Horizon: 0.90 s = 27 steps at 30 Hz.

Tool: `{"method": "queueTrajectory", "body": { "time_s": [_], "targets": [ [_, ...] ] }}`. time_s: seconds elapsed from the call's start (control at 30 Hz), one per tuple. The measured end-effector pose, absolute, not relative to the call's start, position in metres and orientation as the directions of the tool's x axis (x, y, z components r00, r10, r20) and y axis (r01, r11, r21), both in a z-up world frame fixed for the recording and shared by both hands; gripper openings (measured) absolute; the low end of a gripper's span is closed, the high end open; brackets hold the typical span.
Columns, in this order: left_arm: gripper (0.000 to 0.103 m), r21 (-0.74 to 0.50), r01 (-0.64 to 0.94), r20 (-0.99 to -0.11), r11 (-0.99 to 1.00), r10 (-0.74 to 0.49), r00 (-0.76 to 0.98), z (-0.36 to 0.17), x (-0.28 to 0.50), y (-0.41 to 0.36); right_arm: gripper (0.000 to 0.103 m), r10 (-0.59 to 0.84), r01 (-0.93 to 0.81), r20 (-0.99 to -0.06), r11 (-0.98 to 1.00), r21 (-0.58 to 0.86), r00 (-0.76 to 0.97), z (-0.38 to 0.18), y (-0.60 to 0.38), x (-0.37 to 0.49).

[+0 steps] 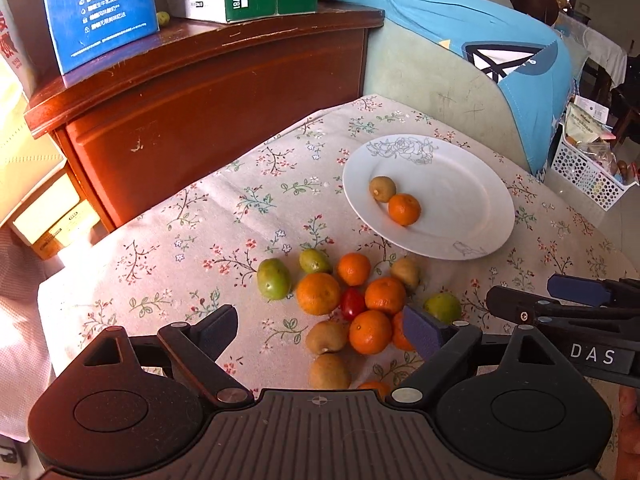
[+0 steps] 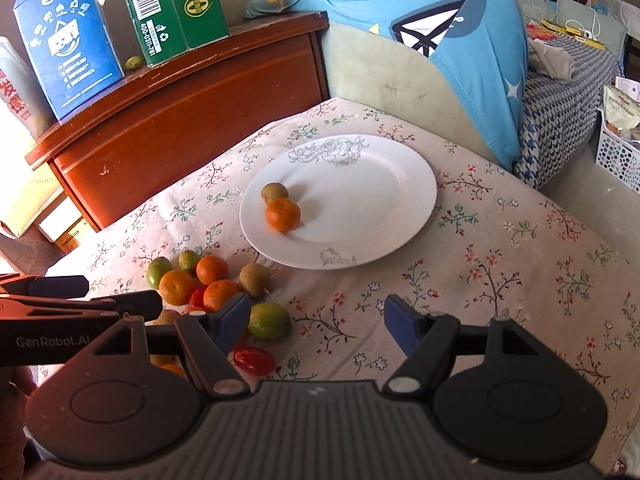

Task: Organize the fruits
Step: 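Withdraw both tools from the plate back toward the fruit pile, then close the right tool on a red cherry tomato while the left tool grasps another tangerine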

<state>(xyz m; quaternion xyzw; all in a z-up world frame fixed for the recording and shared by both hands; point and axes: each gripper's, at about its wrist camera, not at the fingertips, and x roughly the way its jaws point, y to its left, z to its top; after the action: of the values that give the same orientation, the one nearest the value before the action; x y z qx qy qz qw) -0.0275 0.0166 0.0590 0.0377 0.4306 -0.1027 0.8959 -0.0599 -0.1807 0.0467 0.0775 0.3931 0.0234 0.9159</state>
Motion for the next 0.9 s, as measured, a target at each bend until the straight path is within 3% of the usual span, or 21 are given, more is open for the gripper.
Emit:
{"method": "queueTrajectory", "body": {
  "time_s": [0.33, 0.67, 0.9],
  "targets": [
    [0.091, -0.03, 0.211, -0.803, 0.977, -0.149, 0.578, 0.041, -0.056, 0.034, 0.069, 0.148, -0.055, -0.746, 0.987, 0.148, 0.65, 0.026, -0.173, -0.075],
    [0.09, -0.07, 0.207, -0.819, 0.976, -0.175, 0.547, 0.027, -0.065, 0.041, 0.045, 0.232, -0.116, -0.754, 0.972, 0.204, 0.614, 0.011, -0.166, -0.071],
    [0.088, -0.057, 0.248, -0.814, 0.967, -0.189, 0.55, 0.024, -0.068, 0.037, 0.036, 0.245, -0.163, -0.753, 0.969, 0.183, 0.611, 0.005, -0.153, -0.065]
  ]
}}
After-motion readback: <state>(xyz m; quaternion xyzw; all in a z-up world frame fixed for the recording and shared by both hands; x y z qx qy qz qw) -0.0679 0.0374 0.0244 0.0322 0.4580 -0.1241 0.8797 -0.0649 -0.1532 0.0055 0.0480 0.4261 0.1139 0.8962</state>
